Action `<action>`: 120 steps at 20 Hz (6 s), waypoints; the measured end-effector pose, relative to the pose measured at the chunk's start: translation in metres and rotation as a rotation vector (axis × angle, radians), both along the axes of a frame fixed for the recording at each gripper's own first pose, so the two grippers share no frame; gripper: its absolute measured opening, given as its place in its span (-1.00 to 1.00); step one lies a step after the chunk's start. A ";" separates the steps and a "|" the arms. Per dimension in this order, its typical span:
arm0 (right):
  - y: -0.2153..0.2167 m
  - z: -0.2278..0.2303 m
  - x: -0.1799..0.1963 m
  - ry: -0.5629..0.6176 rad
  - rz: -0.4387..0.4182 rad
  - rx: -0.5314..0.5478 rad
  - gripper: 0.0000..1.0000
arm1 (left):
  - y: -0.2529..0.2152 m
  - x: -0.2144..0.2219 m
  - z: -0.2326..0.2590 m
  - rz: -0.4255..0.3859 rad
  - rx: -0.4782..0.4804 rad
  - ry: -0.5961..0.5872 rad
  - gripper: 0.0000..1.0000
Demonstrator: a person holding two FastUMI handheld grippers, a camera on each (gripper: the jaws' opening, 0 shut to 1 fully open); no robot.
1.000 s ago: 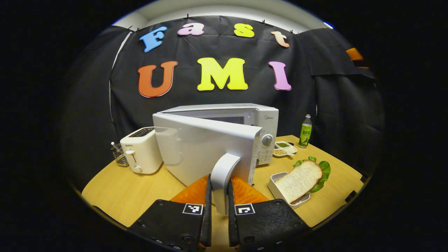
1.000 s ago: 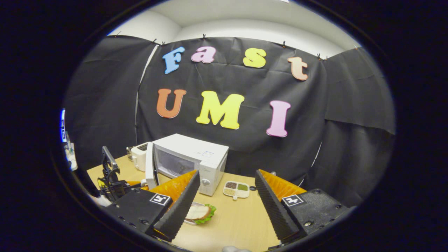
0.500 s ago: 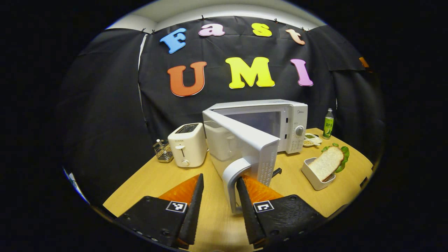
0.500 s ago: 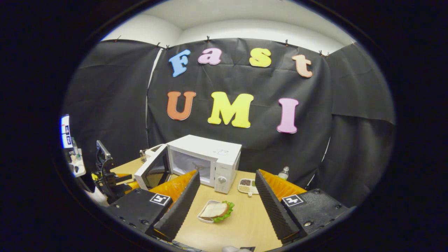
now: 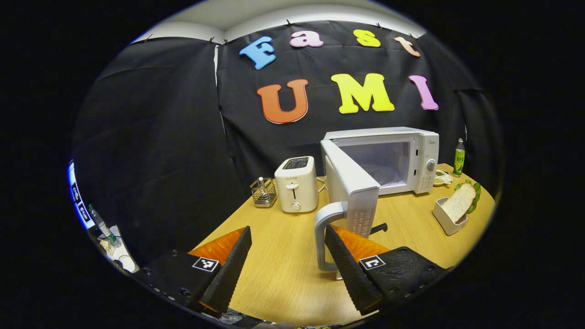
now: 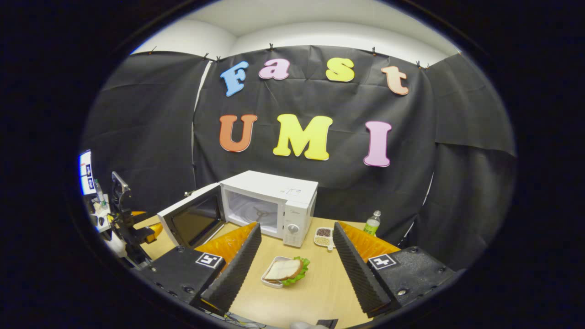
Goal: Open the microwave oven with the left hand, put the food in, and close the microwave oven.
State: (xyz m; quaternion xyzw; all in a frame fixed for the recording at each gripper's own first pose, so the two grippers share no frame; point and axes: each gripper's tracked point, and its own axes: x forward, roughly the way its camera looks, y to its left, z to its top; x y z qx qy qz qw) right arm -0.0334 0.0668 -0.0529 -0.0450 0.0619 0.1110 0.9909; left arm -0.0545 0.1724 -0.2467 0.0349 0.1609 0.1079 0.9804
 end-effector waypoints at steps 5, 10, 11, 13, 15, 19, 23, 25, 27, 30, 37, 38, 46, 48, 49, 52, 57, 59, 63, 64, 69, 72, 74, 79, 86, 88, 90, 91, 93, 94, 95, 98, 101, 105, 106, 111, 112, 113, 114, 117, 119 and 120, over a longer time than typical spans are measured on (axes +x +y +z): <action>-0.013 -0.033 0.024 0.059 -0.013 0.037 0.93 | 0.014 -0.022 0.018 0.026 0.027 -0.010 0.92; -0.024 -0.091 0.055 0.191 0.010 0.095 0.93 | -0.010 -0.033 0.052 -0.007 -0.001 -0.060 0.91; -0.024 -0.105 0.061 0.225 0.021 0.110 1.00 | -0.019 -0.032 0.059 -0.020 -0.004 -0.070 0.91; -0.020 -0.137 0.075 0.307 0.053 0.149 1.00 | -0.034 -0.032 0.075 -0.041 -0.015 -0.087 0.91; -0.017 -0.166 0.088 0.393 0.082 0.199 0.96 | -0.050 -0.029 0.092 -0.052 -0.032 -0.107 0.92; -0.004 -0.219 0.115 0.585 0.156 0.332 0.92 | -0.074 -0.021 0.117 -0.047 -0.017 -0.123 0.91; 0.004 -0.252 0.139 0.745 0.222 0.450 0.79 | -0.090 -0.010 0.129 -0.011 0.014 -0.113 0.91; 0.009 -0.263 0.146 0.826 0.257 0.507 0.41 | -0.096 -0.007 0.130 0.025 0.002 -0.098 0.92; 0.014 -0.270 0.151 0.909 0.288 0.572 0.54 | -0.101 -0.005 0.132 0.064 -0.003 -0.092 0.91; 0.020 -0.270 0.157 0.994 0.314 0.661 0.08 | -0.105 -0.003 0.132 0.093 0.014 -0.073 0.92; 0.026 -0.256 0.156 0.994 0.332 0.629 -0.41 | -0.100 -0.004 0.130 0.089 0.036 -0.046 0.92; 0.026 -0.249 0.156 0.978 0.331 0.626 -0.41 | -0.096 -0.004 0.130 0.078 0.036 -0.049 0.92; 0.074 -0.157 0.148 0.753 0.310 0.695 -0.26 | -0.061 -0.008 0.129 -0.022 0.008 -0.074 0.92; 0.094 -0.144 0.156 0.683 0.274 0.724 -0.27 | -0.054 -0.012 0.127 -0.047 0.000 -0.077 0.92; 0.106 -0.139 0.160 0.650 0.261 0.761 -0.27 | -0.050 -0.013 0.125 -0.059 0.002 -0.073 0.92; 0.143 -0.132 0.182 0.556 0.205 0.894 -0.27 | -0.045 -0.016 0.119 -0.103 -0.020 -0.059 0.92; 0.199 -0.142 0.228 0.374 0.063 1.082 -0.28 | -0.027 -0.013 0.117 -0.115 0.030 -0.069 0.91; 0.222 -0.151 0.251 0.328 0.006 1.156 -0.28 | -0.025 -0.010 0.111 -0.125 0.029 -0.061 0.92; 0.267 -0.173 0.296 0.281 -0.081 1.249 -0.28 | -0.010 -0.004 0.100 -0.118 0.046 -0.046 0.91; 0.273 -0.177 0.309 0.249 -0.112 1.251 -0.28 | -0.007 -0.002 0.098 -0.116 0.048 -0.046 0.92; 0.291 -0.203 0.369 0.200 -0.229 1.304 -0.27 | 0.013 0.003 0.090 -0.095 0.044 -0.031 0.92; 0.304 -0.205 0.397 0.172 -0.219 1.301 -0.44 | 0.019 0.009 0.080 -0.095 0.079 -0.015 0.91; 0.304 -0.213 0.410 0.153 -0.232 1.256 -0.40 | 0.024 0.012 0.079 -0.092 0.077 -0.008 0.92; 0.286 -0.239 0.412 0.162 -0.302 1.094 -0.17 | 0.018 0.021 0.079 -0.114 0.068 -0.015 0.92; 0.257 -0.219 0.395 0.089 -0.325 0.729 1.00 | 0.012 0.026 0.085 -0.111 0.093 -0.041 0.92; 0.252 -0.207 0.381 0.073 -0.300 0.659 1.00 | 0.008 0.027 0.089 -0.112 0.080 -0.056 0.92; 0.246 -0.198 0.363 0.094 -0.270 0.600 0.80 | 0.008 0.027 0.091 -0.113 0.074 -0.064 0.91; 0.240 -0.191 0.354 0.096 -0.261 0.582 0.82 | 0.008 0.026 0.095 -0.112 0.069 -0.070 0.91; 0.224 -0.173 0.332 0.086 -0.243 0.531 0.80 | 0.005 0.024 0.104 -0.118 0.052 -0.086 0.91; 0.215 -0.166 0.318 0.091 -0.228 0.494 0.80 | 0.004 0.023 0.106 -0.121 0.045 -0.091 0.92; 0.203 -0.159 0.304 0.099 -0.214 0.460 0.82 | 0.003 0.023 0.108 -0.125 0.038 -0.098 0.92; 0.156 -0.123 0.257 0.067 -0.192 0.408 0.82 | 0.003 0.017 0.116 -0.119 0.017 -0.122 0.92; 0.110 -0.094 0.216 0.060 -0.186 0.343 1.00 | 0.005 0.011 0.118 -0.113 0.005 -0.142 0.92; 0.047 -0.059 0.159 0.045 -0.231 0.259 1.00 | 0.004 0.009 0.122 -0.131 -0.003 -0.147 0.92; 0.032 -0.051 0.146 0.044 -0.248 0.242 1.00 | 0.004 0.009 0.123 -0.134 -0.011 -0.151 0.80; -0.024 -0.008 0.091 -0.005 -0.312 0.195 0.82 | 0.000 0.014 0.133 -0.156 -0.039 -0.185 0.67; -0.033 -0.002 0.083 -0.009 -0.328 0.200 0.82 | -0.002 0.017 0.134 -0.168 -0.053 -0.192 0.32; -0.039 0.004 0.075 -0.018 -0.336 0.208 0.82 | -0.006 0.017 0.134 -0.185 -0.069 -0.195 0.39; -0.044 0.009 0.068 -0.027 -0.344 0.208 0.82 | -0.009 0.019 0.131 -0.197 -0.081 -0.198 0.24; -0.052 0.015 0.051 -0.033 -0.358 0.211 0.83 | -0.002 0.023 0.126 -0.209 -0.086 -0.197 -0.47; -0.054 0.013 0.044 -0.022 -0.360 0.205 0.82 | 0.005 0.021 0.114 -0.203 -0.081 -0.174 -0.86; -0.056 0.013 0.040 -0.020 -0.366 0.197 1.00 | 0.003 0.021 0.107 -0.214 -0.084 -0.162 -0.94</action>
